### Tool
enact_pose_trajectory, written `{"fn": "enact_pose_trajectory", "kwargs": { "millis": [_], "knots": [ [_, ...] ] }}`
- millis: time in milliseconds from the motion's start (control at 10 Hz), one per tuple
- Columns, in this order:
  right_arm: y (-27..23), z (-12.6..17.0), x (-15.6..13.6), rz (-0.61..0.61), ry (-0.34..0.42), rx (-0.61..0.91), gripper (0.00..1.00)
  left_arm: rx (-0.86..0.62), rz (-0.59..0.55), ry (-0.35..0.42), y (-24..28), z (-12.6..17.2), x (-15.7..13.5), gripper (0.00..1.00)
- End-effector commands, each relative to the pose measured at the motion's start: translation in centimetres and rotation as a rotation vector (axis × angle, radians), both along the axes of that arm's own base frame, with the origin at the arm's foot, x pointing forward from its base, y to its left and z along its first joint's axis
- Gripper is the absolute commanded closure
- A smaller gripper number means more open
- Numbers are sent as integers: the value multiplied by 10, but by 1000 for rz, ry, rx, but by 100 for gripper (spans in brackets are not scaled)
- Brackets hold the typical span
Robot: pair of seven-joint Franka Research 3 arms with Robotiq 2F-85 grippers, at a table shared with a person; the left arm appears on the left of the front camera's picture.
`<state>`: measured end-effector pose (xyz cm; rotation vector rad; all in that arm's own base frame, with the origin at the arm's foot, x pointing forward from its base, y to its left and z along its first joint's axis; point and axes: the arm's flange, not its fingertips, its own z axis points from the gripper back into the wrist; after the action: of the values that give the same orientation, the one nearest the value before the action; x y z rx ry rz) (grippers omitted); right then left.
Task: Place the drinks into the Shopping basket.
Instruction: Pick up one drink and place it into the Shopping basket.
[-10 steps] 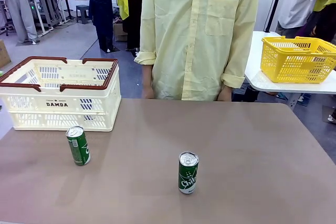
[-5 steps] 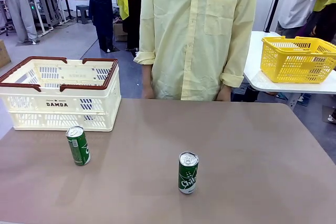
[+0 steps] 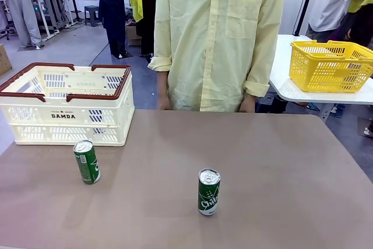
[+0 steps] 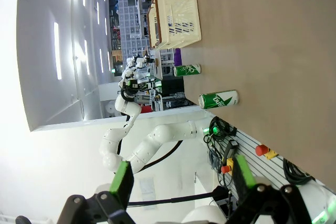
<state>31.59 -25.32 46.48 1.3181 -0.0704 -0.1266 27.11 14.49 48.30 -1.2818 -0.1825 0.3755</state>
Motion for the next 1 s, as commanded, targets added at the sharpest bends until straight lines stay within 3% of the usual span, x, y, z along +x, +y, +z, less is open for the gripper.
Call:
{"fn": "enact_pose_trajectory", "kwargs": {
  "millis": [0,200,500,700,800,900],
  "knots": [
    [0,5,-2,7,18,-7,0,56,-69,-22,-75,57,2,0],
    [0,5,-2,7,18,-7,0,235,-249,-66,-200,102,-4,0],
    [0,5,-2,7,18,-7,0,618,-488,-100,-347,111,-46,0],
    [0,5,-2,7,18,-7,0,799,-580,-122,-400,97,-57,0],
    [0,5,-2,7,18,-7,0,799,-598,-149,-414,87,-60,0],
    [0,5,-2,7,18,-7,0,730,-580,-118,-408,99,-79,0]
  ]
}}
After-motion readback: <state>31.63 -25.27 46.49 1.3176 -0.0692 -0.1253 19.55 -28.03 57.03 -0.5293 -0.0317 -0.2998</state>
